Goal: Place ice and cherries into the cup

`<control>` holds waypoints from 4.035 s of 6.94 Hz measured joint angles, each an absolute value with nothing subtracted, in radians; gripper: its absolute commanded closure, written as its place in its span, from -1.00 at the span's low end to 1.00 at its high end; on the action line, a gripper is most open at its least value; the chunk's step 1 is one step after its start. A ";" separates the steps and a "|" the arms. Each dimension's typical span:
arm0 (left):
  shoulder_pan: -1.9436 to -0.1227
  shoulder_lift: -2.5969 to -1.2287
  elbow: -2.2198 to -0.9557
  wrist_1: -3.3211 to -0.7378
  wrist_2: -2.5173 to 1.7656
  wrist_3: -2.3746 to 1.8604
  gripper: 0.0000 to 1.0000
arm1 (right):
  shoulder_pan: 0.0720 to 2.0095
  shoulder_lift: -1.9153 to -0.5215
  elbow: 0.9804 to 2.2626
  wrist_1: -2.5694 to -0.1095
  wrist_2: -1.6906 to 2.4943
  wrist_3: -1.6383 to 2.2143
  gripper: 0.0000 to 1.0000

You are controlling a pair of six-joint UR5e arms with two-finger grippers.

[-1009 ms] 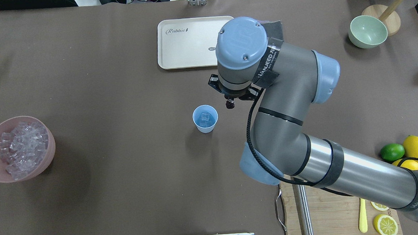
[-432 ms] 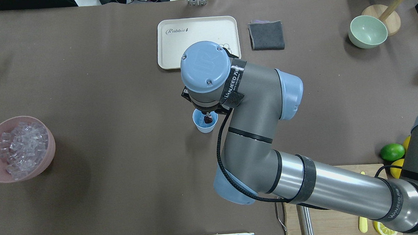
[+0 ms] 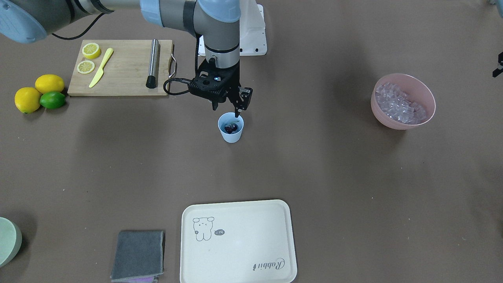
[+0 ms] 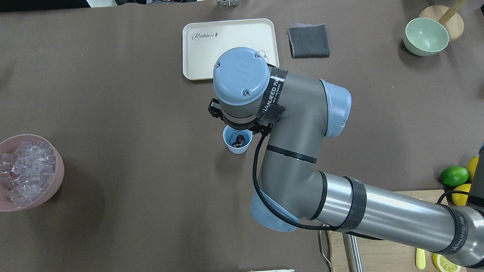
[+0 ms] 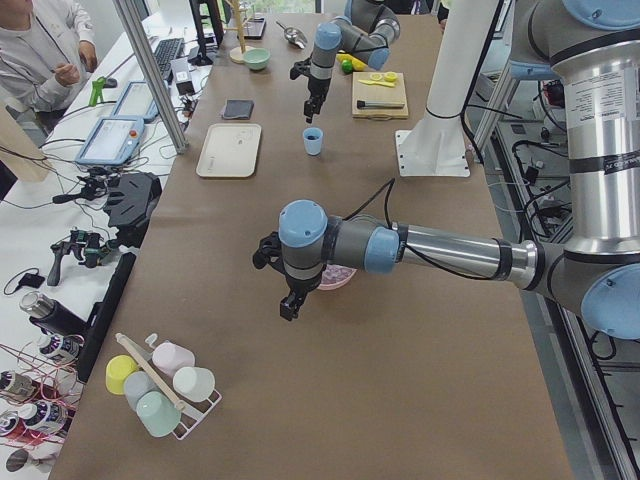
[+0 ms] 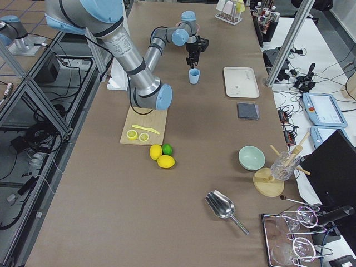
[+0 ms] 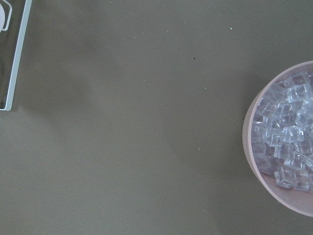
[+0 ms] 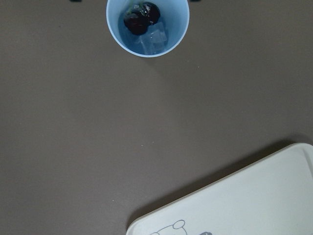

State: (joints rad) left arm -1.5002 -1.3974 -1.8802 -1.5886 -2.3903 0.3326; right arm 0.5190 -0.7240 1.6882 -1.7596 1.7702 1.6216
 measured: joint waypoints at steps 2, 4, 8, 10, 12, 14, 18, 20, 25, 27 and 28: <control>-1.502 -1.396 -1.852 -1.568 -2.366 0.329 -0.98 | 0.606 -0.823 1.779 -1.760 1.869 1.490 -1.00; -1.514 -1.420 -1.833 -1.414 -2.358 0.327 -0.98 | 0.741 -0.961 1.866 -1.756 1.949 1.286 -1.00; -1.622 -1.459 -1.790 -1.283 -2.353 0.329 -0.98 | 1.166 -1.258 1.884 -1.758 2.181 0.555 -1.00; -1.625 -1.462 -1.779 -1.279 -2.358 0.323 -0.98 | 1.383 -1.433 1.875 -1.764 2.204 0.172 -1.00; -1.625 -1.463 -1.777 -1.277 -2.358 0.322 -0.98 | 1.545 -1.552 1.865 -1.774 2.208 -0.025 -1.00; -1.624 -1.462 -1.776 -1.278 -2.357 0.322 -0.98 | 1.633 -1.634 1.864 -1.797 2.208 -0.055 -1.00; -1.626 -1.456 -1.776 -1.279 -2.359 0.322 -0.98 | 1.645 -1.706 1.781 -1.754 2.351 -0.056 -1.00; -1.626 -1.452 -1.776 -1.280 -2.359 0.322 -0.98 | 1.645 -1.716 1.767 -1.705 2.389 -0.061 -1.00; -1.626 -1.452 -1.776 -1.281 -2.358 0.322 -0.98 | 1.590 -1.696 1.761 -1.686 2.267 -0.053 -1.00; -1.626 -1.452 -1.776 -1.282 -2.359 0.322 -0.98 | 1.585 -1.697 1.764 -1.685 2.259 -0.057 -1.00; -1.626 -1.452 -1.776 -1.282 -2.359 0.323 -0.98 | 1.584 -1.698 1.765 -1.684 2.268 -0.057 -1.00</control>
